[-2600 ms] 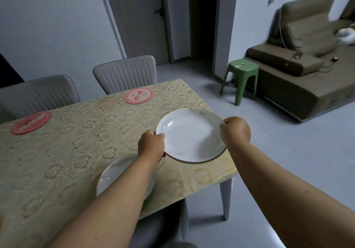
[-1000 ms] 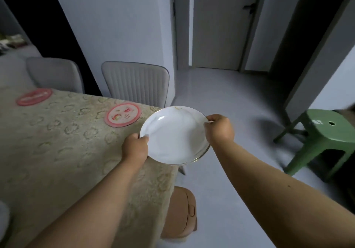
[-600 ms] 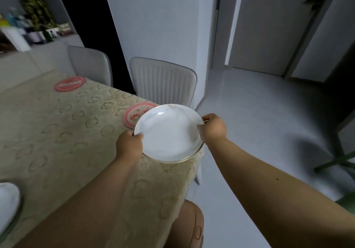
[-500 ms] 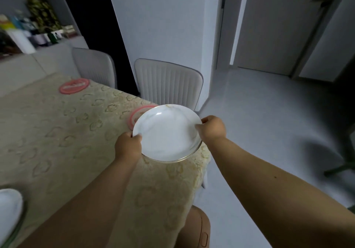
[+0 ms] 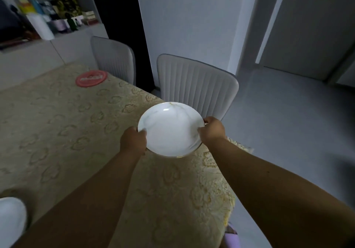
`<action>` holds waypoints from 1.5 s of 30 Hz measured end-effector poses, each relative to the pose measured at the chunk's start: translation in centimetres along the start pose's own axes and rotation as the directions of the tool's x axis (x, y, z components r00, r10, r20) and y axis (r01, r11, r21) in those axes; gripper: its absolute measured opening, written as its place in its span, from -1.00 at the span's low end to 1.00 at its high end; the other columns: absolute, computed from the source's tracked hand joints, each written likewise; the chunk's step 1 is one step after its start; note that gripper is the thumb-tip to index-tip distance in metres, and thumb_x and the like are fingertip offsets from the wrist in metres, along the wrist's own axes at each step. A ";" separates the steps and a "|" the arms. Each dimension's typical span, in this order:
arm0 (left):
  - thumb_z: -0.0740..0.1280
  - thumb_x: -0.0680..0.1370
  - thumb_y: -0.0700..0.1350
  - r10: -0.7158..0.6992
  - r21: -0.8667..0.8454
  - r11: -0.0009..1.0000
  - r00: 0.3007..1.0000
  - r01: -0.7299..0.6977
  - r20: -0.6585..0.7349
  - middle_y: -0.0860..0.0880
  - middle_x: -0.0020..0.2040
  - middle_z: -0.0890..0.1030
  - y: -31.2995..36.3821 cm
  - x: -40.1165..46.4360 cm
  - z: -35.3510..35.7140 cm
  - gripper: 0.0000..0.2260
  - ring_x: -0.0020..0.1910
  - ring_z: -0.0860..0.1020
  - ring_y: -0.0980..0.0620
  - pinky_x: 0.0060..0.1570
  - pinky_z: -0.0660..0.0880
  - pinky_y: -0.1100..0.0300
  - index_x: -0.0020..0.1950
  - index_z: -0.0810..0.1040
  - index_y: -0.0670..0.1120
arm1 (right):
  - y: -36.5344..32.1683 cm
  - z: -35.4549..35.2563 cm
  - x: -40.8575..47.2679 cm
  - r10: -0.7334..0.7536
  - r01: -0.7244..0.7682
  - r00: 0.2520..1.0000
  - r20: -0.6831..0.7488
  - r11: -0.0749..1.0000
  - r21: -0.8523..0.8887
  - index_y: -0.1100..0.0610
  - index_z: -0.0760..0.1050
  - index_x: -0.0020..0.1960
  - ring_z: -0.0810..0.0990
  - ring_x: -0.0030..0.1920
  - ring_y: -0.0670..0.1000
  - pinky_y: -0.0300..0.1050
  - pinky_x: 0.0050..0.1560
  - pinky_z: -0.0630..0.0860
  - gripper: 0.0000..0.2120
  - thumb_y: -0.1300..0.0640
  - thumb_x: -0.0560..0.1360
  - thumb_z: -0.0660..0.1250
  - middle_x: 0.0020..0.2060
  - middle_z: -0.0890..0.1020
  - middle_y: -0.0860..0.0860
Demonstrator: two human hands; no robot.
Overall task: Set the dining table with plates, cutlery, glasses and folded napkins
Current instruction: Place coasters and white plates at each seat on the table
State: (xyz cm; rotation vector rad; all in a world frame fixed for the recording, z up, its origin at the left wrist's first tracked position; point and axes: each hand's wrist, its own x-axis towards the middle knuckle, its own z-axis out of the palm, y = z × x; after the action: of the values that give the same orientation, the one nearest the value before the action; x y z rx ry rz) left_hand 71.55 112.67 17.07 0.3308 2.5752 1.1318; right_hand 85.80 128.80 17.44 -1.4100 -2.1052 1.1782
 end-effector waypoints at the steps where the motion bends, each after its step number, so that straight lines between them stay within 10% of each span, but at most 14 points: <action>1: 0.21 0.61 -0.02 -0.004 0.018 1.000 1.000 0.004 0.008 -0.22 -0.04 0.61 0.1 0.8 0.1 -0.69 -0.21 0.62 -0.18 -0.43 0.52 0.14 0.19 0.52 -0.22 | -0.1 0.6 0.9 -0.009 0.009 1.000 0.003 1.000 -0.020 0.21 0.55 0.07 0.56 -0.07 0.12 -0.18 -0.15 0.39 -0.82 0.28 0.47 0.29 -0.15 0.58 0.07; 10: 0.21 0.60 0.01 -0.062 0.144 0.988 0.997 0.056 0.039 -0.21 0.02 0.56 -0.1 6.9 2.7 -0.67 -0.20 0.61 -0.18 -0.59 0.48 0.20 0.26 0.41 -0.17 | -0.8 4.3 8.8 -0.083 0.094 0.993 0.088 0.987 -0.133 0.20 0.56 0.13 0.59 0.00 0.15 -0.13 -0.11 0.45 -0.75 0.28 0.48 0.25 -0.01 0.64 0.12; 20: 0.19 0.62 -0.11 -0.109 0.260 0.961 0.993 0.096 0.036 -0.30 0.27 0.46 -1.3 9.6 5.9 -0.59 0.21 0.47 -0.32 0.16 0.46 -0.08 0.41 0.26 -0.27 | 0.3 6.8 12.5 -0.120 0.143 0.982 0.143 0.977 -0.160 0.22 0.55 0.17 0.58 0.07 0.14 -0.09 0.02 0.50 -0.70 0.32 0.47 0.22 0.04 0.63 0.13; 34: 0.23 0.58 -0.08 -0.080 0.444 0.891 0.995 0.097 -0.058 -0.26 0.22 0.47 -0.4 9.8 6.1 -0.59 0.18 0.49 -0.29 0.08 0.45 -0.08 0.37 0.26 -0.23 | 0.1 7.5 13.0 -0.068 0.094 0.986 0.154 0.982 -0.165 0.20 0.47 0.17 0.56 0.06 0.10 -0.08 0.00 0.50 -0.74 0.32 0.50 0.21 0.04 0.60 0.10; 45: 0.14 0.63 -0.15 -0.145 0.179 0.966 0.963 0.187 -0.225 -0.37 0.26 0.46 2.4 9.2 5.6 -0.58 0.25 0.44 -0.34 0.18 0.40 -0.11 0.42 0.19 -0.33 | -2.3 5.5 12.7 -0.113 0.110 0.987 0.112 0.993 0.033 0.17 0.49 0.07 0.51 -0.12 0.01 -0.19 -0.18 0.38 -0.76 0.34 0.46 0.18 -0.14 0.53 -0.02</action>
State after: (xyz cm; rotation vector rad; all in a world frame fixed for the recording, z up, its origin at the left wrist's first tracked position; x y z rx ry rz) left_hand 65.29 121.01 13.55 0.0350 2.8468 0.8949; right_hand 75.06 137.15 13.99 -1.2221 -2.2056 1.2643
